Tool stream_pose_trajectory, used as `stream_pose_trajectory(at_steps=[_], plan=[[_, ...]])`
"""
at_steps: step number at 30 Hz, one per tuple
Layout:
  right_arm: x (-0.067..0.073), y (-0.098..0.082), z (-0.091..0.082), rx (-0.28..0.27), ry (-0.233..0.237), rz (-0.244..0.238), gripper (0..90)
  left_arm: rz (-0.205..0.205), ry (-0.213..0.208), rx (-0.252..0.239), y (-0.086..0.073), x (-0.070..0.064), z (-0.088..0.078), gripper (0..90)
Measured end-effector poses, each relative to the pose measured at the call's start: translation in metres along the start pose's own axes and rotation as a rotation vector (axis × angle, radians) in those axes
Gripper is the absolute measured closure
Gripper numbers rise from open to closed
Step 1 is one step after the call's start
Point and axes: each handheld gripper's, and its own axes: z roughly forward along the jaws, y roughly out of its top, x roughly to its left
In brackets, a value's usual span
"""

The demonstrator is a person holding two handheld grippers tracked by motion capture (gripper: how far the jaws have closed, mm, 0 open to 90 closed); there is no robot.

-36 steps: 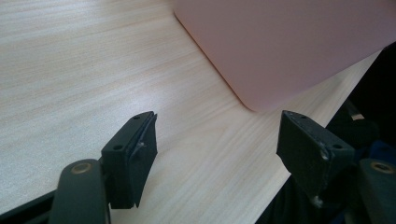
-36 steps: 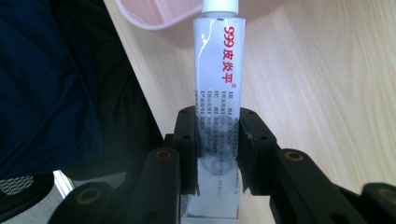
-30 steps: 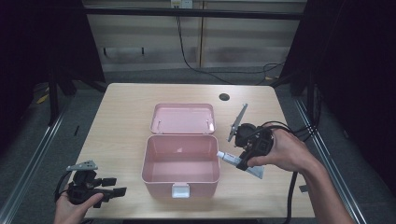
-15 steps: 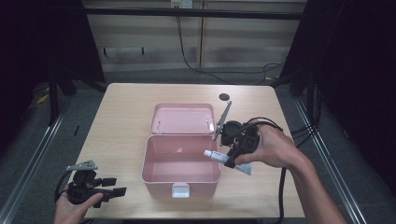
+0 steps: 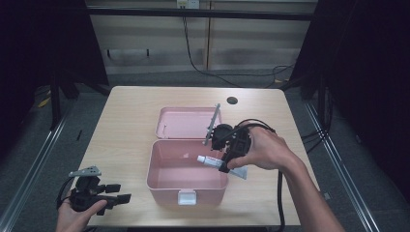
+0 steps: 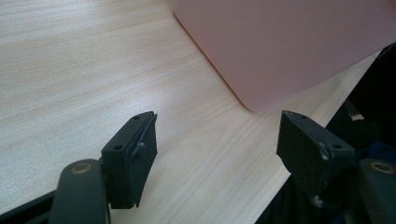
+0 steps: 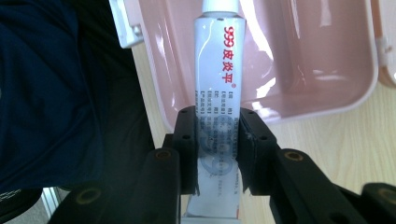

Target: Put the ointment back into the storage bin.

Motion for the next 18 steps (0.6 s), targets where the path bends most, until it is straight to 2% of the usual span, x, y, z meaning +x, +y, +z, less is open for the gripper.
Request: stream_pose_trajectory(at_steps=[4,8,16,18], plan=[[0.001,0.008,0.004,0.003,0.005,-0.013,71.4,0.001,-0.002,0.001,0.0,0.001,-0.001,28.8],[0.002,0.015,0.008,0.004,0.009,-0.001,71.4,0.002,-0.004,-0.002,0.0,-0.001,0.0,28.7],[0.002,0.027,0.014,-0.007,0.012,-0.008,71.4,0.003,-0.002,-0.001,0.0,0.0,0.0,28.8],[0.002,0.029,0.016,-0.011,0.014,-0.02,71.4,0.001,-0.003,-0.001,0.0,0.0,0.0,28.8]])
